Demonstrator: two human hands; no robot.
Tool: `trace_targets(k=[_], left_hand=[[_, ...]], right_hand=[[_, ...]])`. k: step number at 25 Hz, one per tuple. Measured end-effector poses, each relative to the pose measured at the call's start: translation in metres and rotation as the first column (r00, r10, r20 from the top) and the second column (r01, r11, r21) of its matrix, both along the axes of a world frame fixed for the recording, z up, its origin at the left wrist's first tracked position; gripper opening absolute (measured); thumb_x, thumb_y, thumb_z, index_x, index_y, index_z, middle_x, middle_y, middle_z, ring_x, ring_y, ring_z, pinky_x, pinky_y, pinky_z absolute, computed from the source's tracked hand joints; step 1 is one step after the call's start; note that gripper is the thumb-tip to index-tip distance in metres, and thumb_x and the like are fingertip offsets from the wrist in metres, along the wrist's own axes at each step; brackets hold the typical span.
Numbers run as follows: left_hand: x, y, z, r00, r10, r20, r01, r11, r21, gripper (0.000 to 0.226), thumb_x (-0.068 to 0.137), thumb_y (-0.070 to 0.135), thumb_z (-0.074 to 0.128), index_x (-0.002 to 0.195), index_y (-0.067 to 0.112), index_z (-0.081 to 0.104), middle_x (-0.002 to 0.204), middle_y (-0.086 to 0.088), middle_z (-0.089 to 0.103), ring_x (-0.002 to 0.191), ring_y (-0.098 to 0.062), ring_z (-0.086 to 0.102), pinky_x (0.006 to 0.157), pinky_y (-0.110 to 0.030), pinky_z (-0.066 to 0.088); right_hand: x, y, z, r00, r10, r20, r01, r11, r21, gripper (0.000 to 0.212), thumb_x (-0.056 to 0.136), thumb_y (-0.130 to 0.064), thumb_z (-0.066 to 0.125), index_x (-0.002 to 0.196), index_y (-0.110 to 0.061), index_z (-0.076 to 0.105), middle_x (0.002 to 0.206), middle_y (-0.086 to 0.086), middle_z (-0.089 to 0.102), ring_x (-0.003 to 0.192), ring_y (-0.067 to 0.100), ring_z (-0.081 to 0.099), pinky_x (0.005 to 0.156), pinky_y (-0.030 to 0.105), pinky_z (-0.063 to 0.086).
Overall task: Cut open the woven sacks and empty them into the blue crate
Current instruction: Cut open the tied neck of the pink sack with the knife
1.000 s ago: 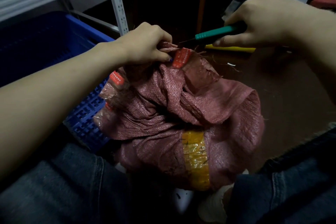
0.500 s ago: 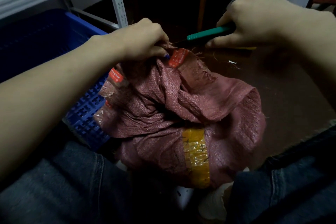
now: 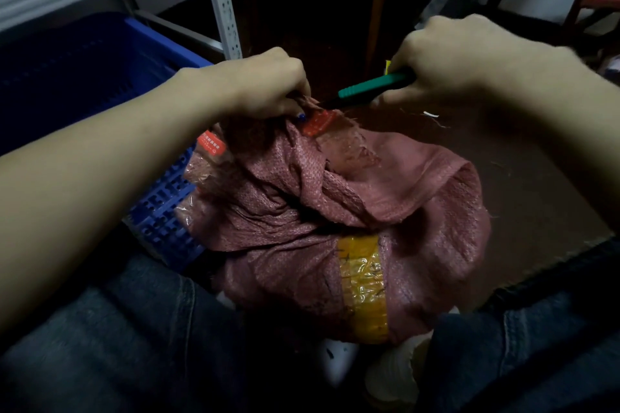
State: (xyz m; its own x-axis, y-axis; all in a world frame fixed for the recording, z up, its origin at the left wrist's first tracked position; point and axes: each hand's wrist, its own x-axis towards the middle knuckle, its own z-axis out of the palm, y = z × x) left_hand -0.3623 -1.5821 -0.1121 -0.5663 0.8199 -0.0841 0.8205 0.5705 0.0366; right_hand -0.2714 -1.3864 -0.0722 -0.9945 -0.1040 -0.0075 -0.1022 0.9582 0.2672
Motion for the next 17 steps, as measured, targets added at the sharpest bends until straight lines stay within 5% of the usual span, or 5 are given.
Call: trace_targets(k=[4,11,17], left_hand=[[-0.002,-0.007,0.002,1.0,0.0,-0.026,-0.001,0.999,-0.044,0.026,0.087,0.017,0.061,0.111,0.007,0.067,0.105,-0.015,0.068,0.102,-0.033,0.06,0.086,-0.036,0.044],[0.001,-0.001,0.005,0.998,-0.053,-0.044,0.051,0.997,-0.055,0.024,0.086,0.012,0.06,0.108,0.006,0.068,0.104,-0.016,0.068,0.101,-0.035,0.059,0.087,-0.036,0.045],[0.001,-0.003,-0.001,0.996,-0.028,-0.084,0.019,0.993,-0.114,0.025,0.084,0.016,0.061,0.107,0.01,0.068,0.1,-0.019,0.067,0.093,-0.039,0.061,0.084,-0.043,0.05]], right_hand=[[-0.007,-0.005,-0.006,1.0,0.012,-0.003,-0.012,1.0,0.02,0.056,0.083,-0.059,0.053,0.122,-0.02,0.061,0.106,0.014,0.06,0.101,0.035,0.057,0.068,0.035,0.038],[0.003,0.002,-0.004,1.0,-0.023,0.01,0.023,1.0,-0.014,0.055,0.081,-0.061,0.053,0.118,-0.022,0.063,0.091,0.011,0.056,0.099,0.036,0.057,0.068,0.034,0.036],[0.0,-0.013,-0.011,0.995,0.062,-0.082,-0.054,0.994,0.091,0.051,0.086,-0.054,0.053,0.119,-0.017,0.063,0.102,0.021,0.062,0.098,0.04,0.059,0.068,0.036,0.032]])
